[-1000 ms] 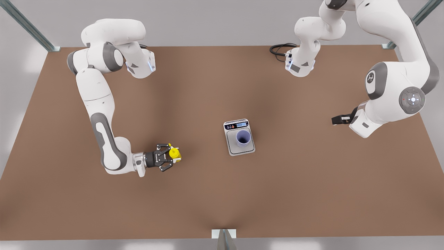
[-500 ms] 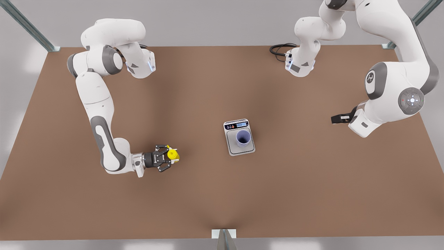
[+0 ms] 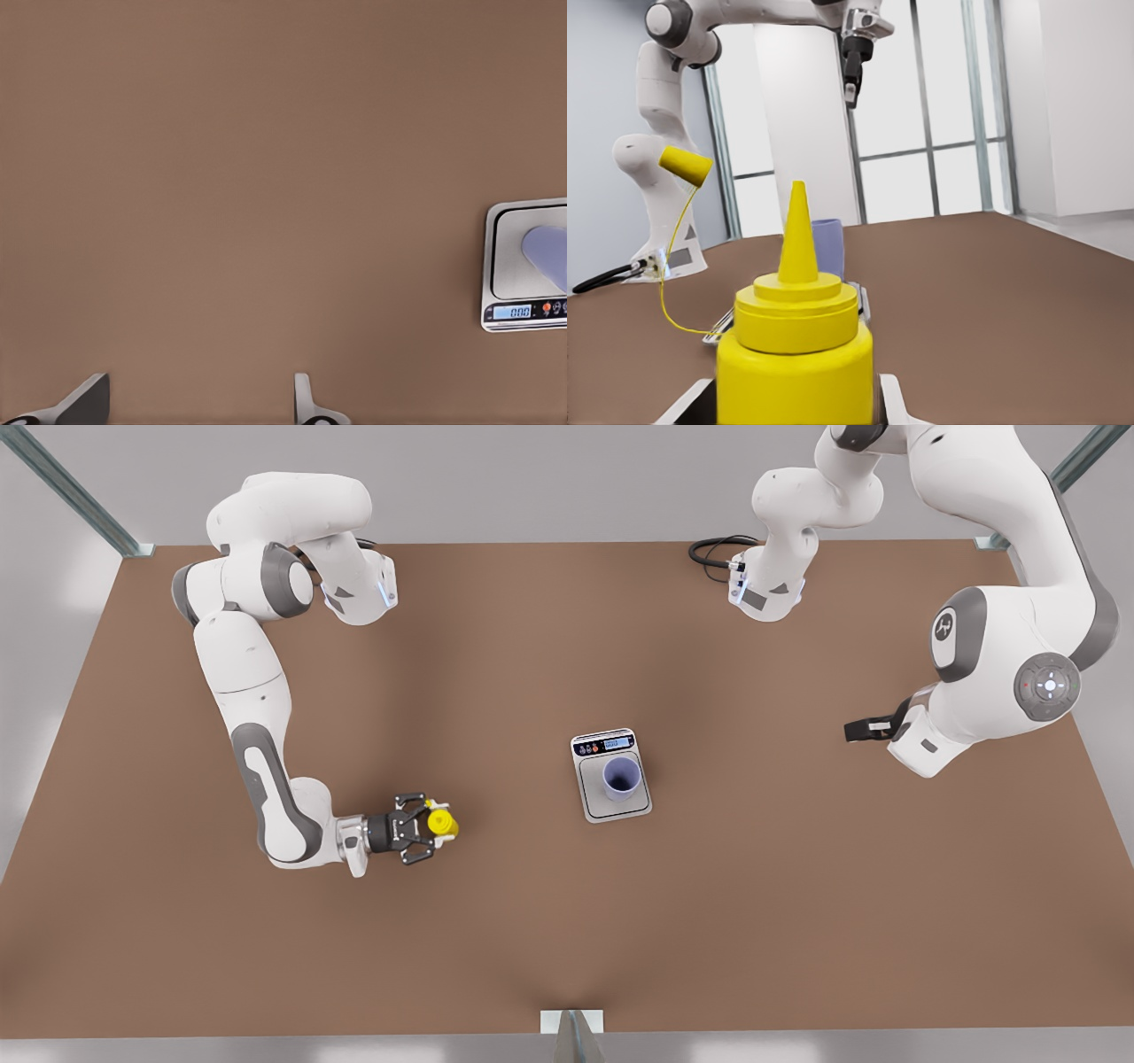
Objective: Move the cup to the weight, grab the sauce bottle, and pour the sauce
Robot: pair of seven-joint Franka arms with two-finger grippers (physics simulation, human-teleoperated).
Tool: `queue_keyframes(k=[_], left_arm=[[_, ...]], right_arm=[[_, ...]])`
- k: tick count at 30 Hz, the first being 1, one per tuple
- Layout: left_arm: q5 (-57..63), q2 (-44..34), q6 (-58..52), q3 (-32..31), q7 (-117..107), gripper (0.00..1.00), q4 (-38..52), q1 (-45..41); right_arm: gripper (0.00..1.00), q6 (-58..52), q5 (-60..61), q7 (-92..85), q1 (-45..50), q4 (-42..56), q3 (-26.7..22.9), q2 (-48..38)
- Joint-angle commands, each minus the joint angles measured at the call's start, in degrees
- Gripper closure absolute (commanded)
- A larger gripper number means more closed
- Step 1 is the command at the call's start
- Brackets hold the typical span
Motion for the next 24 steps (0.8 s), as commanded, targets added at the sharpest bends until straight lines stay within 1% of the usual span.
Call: queue_keyframes(k=[1,9,22,24], left_arm=[[0.0,0.0,-0.1,0.0,0.0,0.00,0.0,0.0],[0.0,-0.1,-0.4,0.0,0.0,0.00,0.1,-0.4],[0.0,-0.1,-0.8,0.0,-0.1,0.00,0.1,-0.6],[0.0,-0.1,-0.8,0.0,-0.1,0.00,0.1,-0.6]], right_arm=[[0.00,-0.2,-0.3,0.0,0.0,0.0,0.0,0.0],[0.00,0.0,-0.5,-0.1,-0.1,-0.1,-0.3,0.0],[0.00,-0.1,-4.4,-0.3,-2.4,-0.1,-0.3,0.0],[0.00,-0.1,-6.4,-0.1,-4.3,-0.1,-0.2,0.0]])
